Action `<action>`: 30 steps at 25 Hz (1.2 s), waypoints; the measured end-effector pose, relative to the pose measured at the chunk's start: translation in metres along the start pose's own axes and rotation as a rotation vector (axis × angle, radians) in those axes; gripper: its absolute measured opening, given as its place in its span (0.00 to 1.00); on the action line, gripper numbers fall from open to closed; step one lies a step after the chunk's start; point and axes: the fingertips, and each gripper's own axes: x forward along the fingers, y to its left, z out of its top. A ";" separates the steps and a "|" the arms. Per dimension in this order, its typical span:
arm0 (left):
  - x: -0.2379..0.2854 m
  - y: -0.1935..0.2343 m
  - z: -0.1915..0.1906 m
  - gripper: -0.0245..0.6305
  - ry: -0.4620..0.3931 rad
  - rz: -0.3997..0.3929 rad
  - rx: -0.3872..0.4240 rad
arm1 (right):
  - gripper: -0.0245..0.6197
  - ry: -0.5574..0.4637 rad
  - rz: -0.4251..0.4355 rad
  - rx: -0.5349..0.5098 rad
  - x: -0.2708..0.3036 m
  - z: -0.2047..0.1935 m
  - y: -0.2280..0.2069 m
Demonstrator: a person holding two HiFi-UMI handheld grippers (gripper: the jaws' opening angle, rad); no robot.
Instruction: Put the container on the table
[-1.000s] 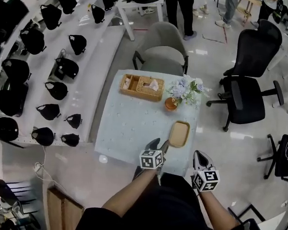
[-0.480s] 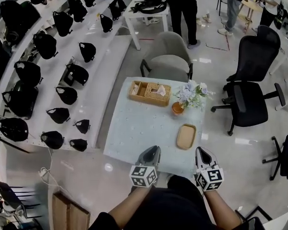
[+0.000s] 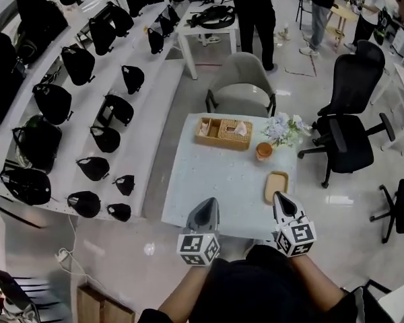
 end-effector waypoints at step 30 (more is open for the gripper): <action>-0.125 0.108 0.004 0.05 -0.020 -0.109 0.056 | 0.04 -0.004 -0.098 -0.067 -0.023 -0.018 0.184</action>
